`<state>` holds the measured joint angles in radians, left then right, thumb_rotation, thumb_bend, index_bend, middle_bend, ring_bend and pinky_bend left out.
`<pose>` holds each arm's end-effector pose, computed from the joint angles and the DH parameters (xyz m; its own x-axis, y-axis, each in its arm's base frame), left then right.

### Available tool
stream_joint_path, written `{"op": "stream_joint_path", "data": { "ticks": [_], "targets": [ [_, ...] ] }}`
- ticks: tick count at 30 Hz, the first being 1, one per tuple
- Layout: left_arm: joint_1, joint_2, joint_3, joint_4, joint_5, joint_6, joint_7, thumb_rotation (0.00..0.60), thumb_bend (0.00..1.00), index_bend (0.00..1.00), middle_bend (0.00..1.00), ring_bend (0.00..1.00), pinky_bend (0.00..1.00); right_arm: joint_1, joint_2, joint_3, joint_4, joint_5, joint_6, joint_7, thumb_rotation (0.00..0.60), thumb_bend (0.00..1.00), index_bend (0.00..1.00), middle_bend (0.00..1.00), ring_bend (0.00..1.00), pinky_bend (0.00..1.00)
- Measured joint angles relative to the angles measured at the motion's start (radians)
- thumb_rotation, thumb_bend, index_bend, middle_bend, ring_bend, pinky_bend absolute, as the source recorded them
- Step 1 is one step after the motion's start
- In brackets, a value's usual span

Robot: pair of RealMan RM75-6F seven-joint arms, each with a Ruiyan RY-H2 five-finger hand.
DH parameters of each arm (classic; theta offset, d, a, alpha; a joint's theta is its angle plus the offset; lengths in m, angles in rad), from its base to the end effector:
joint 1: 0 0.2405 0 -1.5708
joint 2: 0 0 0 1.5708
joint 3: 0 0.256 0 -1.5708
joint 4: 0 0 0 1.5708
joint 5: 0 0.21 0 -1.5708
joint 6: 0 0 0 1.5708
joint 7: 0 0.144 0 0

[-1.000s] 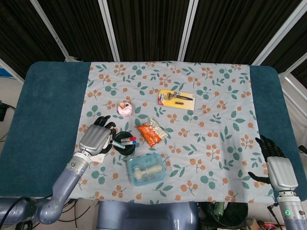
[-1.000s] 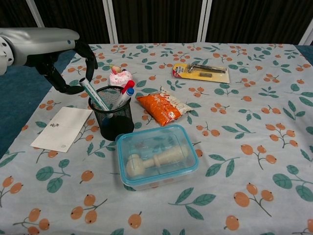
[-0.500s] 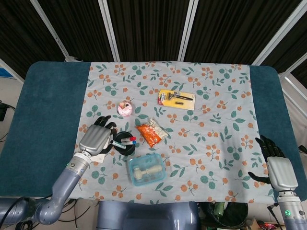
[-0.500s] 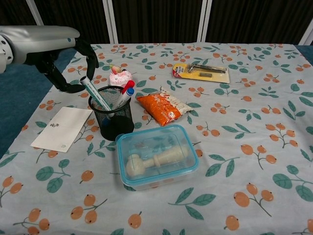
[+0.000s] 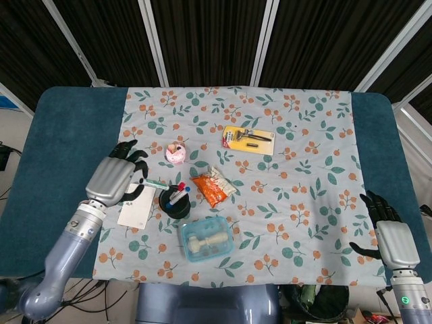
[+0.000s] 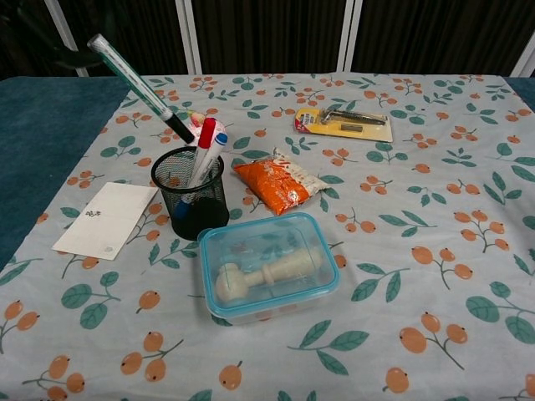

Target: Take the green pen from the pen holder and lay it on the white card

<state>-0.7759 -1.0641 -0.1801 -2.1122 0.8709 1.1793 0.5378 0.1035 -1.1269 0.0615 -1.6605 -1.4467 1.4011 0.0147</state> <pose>-0.1024 0.3088 0.1168 0.4440 0.1705 0.8796 0.8737 -0.3002 -0.3828 -0.3073 -0.1878 0.1450 0.3213 -0.0725 0.9442 -0.9459 0.0220 0.3236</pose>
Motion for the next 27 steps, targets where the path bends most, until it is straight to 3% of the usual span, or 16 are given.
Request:
{"op": "stream_joint_path", "data": {
  "ticks": [4, 9, 20, 27],
  "targets": [
    [0.043, 0.058, 0.018, 0.021, 0.032, -0.023, -0.072, 0.600, 0.34, 0.55, 0.24, 0.01, 0.09, -0.001, -0.001, -0.001, -0.002, 0.001, 0.001, -0.005, 0.600, 0.20, 0.00, 0.00, 0.00, 0.16],
    [0.086, 0.066, 0.052, 0.099, 0.073, -0.066, -0.158, 0.600, 0.34, 0.55, 0.24, 0.01, 0.09, -0.002, -0.002, -0.002, -0.009, 0.005, -0.002, -0.007, 0.600, 0.20, 0.00, 0.00, 0.00, 0.16],
    [0.118, -0.034, 0.083, 0.241, 0.168, -0.128, -0.262, 0.600, 0.34, 0.53, 0.23, 0.01, 0.09, -0.002, 0.001, -0.001, -0.014, 0.009, -0.006, -0.001, 0.600, 0.20, 0.00, 0.00, 0.00, 0.16],
    [0.122, -0.064, 0.080, 0.280, 0.162, -0.130, -0.252, 0.600, 0.21, 0.33, 0.12, 0.01, 0.08, -0.002, 0.007, -0.003, -0.016, 0.010, -0.012, 0.012, 0.600, 0.20, 0.00, 0.00, 0.00, 0.16]
  ]
}}
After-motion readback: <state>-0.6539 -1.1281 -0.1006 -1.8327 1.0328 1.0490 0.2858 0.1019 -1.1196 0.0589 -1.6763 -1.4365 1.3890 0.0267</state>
